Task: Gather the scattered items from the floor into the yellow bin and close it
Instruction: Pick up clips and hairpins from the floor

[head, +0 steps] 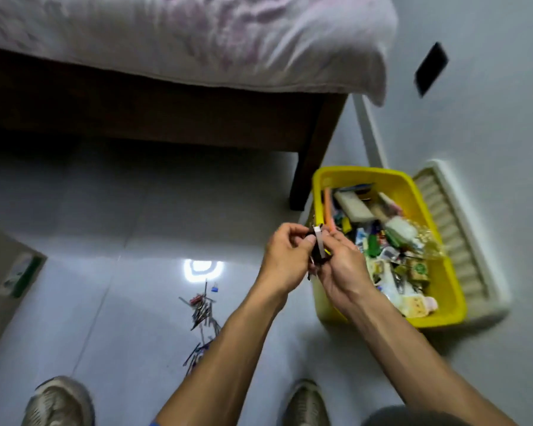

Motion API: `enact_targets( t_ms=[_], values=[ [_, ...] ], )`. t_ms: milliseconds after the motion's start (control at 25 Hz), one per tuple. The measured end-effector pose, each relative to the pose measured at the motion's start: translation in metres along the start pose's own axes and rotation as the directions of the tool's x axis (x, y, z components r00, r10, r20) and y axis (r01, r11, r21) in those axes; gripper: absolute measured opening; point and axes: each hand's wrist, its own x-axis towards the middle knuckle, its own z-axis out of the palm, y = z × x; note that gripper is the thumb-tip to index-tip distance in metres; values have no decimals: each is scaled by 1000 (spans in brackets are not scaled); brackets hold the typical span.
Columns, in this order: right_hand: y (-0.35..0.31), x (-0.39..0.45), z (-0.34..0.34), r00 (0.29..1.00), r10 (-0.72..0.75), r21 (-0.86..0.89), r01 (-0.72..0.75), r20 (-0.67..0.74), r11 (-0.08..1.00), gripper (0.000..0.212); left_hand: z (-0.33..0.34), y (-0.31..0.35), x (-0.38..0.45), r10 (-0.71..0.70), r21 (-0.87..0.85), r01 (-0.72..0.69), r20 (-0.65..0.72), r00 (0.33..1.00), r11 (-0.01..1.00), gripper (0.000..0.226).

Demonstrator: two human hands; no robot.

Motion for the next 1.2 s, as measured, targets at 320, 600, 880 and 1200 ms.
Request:
enact_targets(
  t_ms=[320,600,880,1200],
  values=[
    [-62,24,-78,973,-181,-611,57,-143,789,42,77,12,16,-29,133,15,105,994,991,29],
    [1,-2,-15,951,-262,-731,295,163,615,45,-24,-49,3,-80,158,105,-157,984,982,35],
    [134,8,29,891,371,-860,41,263,509,24,-147,-152,-3,-214,352,348,-366,906,869,35],
    [238,91,66,838,278,-854,511,470,-99,53,-208,-225,40,-83,749,274,-283,956,603,36]
  ],
)
